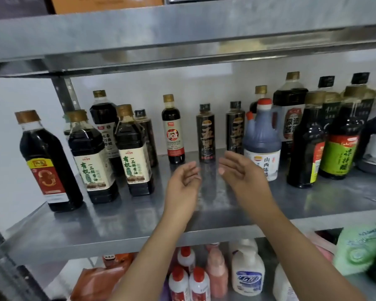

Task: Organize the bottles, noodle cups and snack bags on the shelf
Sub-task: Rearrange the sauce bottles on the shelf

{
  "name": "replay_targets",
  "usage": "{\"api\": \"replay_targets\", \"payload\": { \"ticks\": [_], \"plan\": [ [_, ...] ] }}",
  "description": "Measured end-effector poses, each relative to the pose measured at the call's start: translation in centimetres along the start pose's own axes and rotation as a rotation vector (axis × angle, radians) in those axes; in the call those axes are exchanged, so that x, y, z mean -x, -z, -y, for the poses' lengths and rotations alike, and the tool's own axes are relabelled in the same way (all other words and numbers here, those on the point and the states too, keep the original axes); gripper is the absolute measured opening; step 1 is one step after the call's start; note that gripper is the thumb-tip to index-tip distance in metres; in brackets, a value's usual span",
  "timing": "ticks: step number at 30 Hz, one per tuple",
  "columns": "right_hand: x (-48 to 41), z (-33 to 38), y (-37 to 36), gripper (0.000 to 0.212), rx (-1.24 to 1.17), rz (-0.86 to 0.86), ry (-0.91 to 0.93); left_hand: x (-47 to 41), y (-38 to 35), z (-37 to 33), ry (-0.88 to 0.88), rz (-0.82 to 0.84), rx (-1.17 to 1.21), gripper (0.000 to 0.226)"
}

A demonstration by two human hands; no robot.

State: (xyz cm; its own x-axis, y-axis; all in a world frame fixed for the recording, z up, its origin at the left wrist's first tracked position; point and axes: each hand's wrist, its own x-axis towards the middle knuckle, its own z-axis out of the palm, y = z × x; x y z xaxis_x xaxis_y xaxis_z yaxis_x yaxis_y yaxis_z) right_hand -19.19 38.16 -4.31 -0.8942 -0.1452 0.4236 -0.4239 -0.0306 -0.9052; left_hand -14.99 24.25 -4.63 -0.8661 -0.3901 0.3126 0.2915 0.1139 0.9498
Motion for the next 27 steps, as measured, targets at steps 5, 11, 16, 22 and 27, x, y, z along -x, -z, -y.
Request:
{"api": "replay_targets", "payload": {
  "ticks": [5, 11, 16, 22, 27],
  "plan": [
    [1.0, -0.4, 4.7, 0.038, 0.043, -0.159, 0.098, -0.3, -4.0, -0.8, -0.006, 0.037, 0.009, 0.034],
    [1.1, -1.1, 7.7, 0.041, 0.119, -0.328, 0.122, -1.9, -7.4, -1.0, -0.020, 0.115, -0.044, 0.049],
    [-0.2, -2.0, 8.3, 0.054, 0.139, -0.297, 0.068, -3.7, -9.5, -1.1, -0.027, 0.182, -0.084, 0.059],
    [-2.6, -1.8, 9.0, 0.065, 0.191, -0.150, 0.009, -5.2, -10.4, -1.5, -0.003, 0.385, -0.069, 0.066],
    [-3.9, -1.8, 10.4, 0.079, 0.297, 0.021, -0.030, -5.9, -10.8, -1.0, 0.017, 0.464, -0.036, 0.059]
  ]
}}
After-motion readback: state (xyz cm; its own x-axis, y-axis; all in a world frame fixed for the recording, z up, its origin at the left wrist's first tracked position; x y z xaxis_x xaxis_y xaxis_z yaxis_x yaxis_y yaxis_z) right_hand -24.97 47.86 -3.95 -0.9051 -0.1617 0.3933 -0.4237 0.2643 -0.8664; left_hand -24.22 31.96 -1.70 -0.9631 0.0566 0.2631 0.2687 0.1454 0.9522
